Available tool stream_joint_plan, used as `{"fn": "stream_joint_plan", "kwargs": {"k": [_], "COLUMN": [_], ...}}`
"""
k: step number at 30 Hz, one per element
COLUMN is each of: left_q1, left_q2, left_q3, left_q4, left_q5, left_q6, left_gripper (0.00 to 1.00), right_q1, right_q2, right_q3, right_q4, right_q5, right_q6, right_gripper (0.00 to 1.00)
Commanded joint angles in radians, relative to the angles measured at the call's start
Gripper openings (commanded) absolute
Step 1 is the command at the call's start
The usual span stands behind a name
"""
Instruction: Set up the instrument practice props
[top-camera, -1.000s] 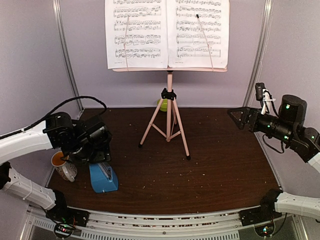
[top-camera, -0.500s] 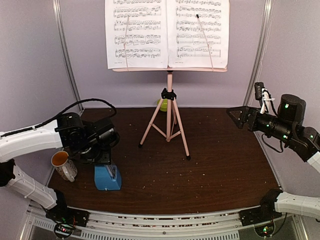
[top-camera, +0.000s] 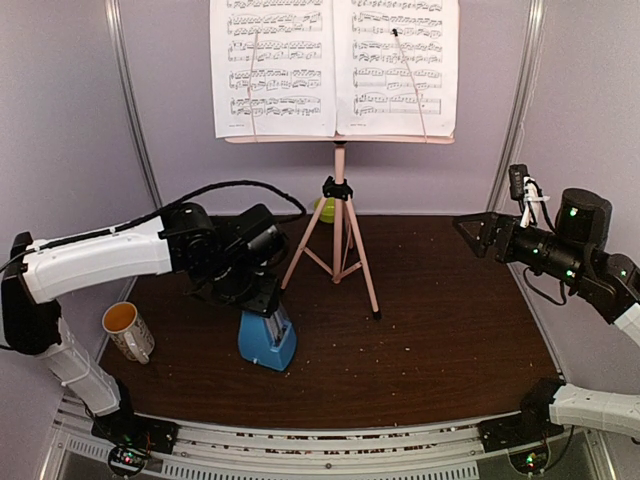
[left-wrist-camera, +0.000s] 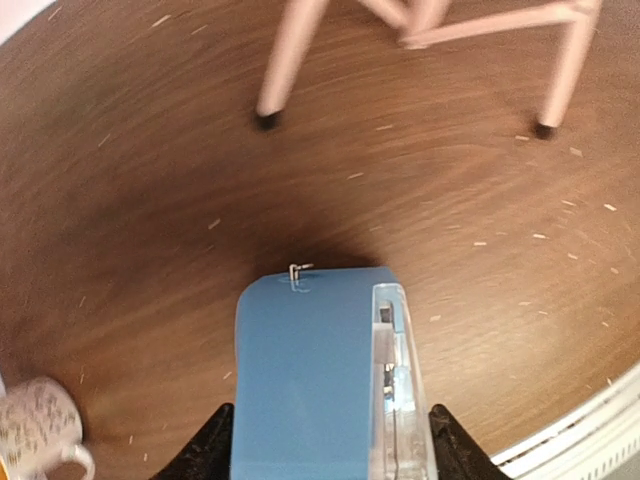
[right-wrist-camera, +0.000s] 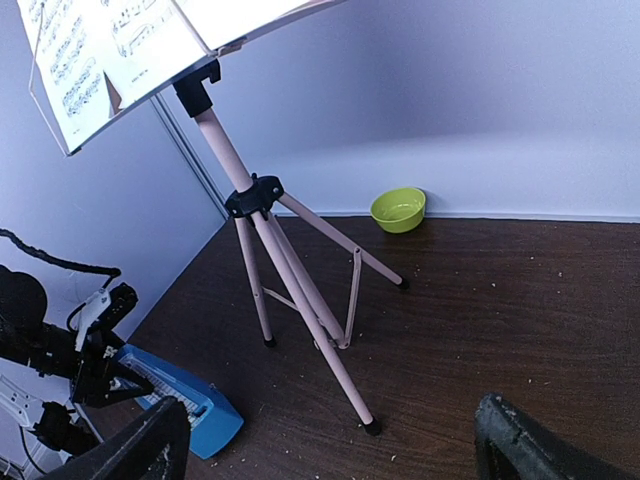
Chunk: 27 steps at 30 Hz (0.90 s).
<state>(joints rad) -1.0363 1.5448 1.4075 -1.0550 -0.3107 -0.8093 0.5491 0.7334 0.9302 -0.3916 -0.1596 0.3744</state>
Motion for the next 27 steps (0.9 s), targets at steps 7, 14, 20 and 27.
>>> {"fn": "stream_joint_plan", "kwargs": {"k": [7,14,20,27], "left_q1": [-0.065,-0.078,-0.079,-0.079], "left_q2": [0.26,0.38,0.436,0.422], "left_q3": [0.354,0.5,0.588,0.588], "left_q4": [0.224,0.198,0.136,0.138], "left_q5": [0.224,0.282,0.31,0.305], "left_q6": [0.473,0.6,0.638,0.629], "left_gripper": [0.38,0.4,0.61,0.97], "right_q1": [-0.005,-0.003,-0.003,-0.003], "right_q2": [-0.016,-0.028,-0.031,-0.033], "right_q3": [-0.026,-0.05,-0.068,-0.087], "right_q4": [0.017,0.014,0.016,0.016], "right_q5": [0.013,0.014,0.007,-0.001], "right_q6": [0.017,0.034,0.051,0.06], "right_gripper": [1.0,1.0,1.0,1.0]}}
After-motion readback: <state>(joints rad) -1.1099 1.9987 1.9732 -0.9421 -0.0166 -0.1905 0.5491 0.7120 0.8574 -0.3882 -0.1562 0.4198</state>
